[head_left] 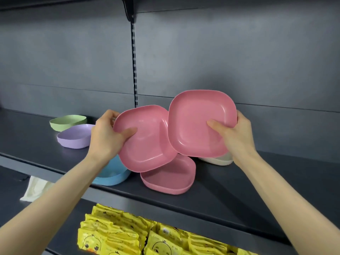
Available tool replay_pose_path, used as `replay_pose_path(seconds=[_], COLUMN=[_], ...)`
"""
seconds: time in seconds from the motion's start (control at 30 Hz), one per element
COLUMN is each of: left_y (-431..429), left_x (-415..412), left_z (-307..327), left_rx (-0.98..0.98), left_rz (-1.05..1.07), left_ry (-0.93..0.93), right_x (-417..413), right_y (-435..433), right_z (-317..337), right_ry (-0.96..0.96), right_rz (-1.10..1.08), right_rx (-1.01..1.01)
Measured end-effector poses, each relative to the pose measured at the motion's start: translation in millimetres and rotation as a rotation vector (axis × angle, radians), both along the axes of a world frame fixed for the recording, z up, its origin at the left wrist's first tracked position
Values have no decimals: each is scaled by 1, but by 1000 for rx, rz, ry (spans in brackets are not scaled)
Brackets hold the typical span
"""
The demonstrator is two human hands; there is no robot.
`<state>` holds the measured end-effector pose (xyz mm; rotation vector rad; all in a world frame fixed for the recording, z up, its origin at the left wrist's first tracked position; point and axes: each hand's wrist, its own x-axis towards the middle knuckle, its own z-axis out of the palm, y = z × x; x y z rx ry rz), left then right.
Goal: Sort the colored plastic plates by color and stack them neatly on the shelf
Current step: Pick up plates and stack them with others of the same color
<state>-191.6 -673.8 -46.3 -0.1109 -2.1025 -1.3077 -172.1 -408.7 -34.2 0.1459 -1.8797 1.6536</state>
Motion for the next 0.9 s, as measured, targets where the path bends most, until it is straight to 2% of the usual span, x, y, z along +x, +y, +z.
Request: replay_pose_path(seconds=[0.2, 0.57, 0.7, 0.9], left_y=[-11, 19, 28, 39], left_x=[-37, -85, -96, -105], left_z=[1, -25, -33, -41], left_rx=[-38, -328, -487, -875], left_rz=[-94, -664, -702, -582], left_ry=[-50, -283, -323, -255], right_x=[-9, 28, 31, 17], right_y=[-7, -14, -16, -17], right_z=[4, -22, -28, -34], right_ry=[-31, -149, -183, -220], right_rz=[-100, -418, -476, -475], right_rx=[12, 68, 89, 111])
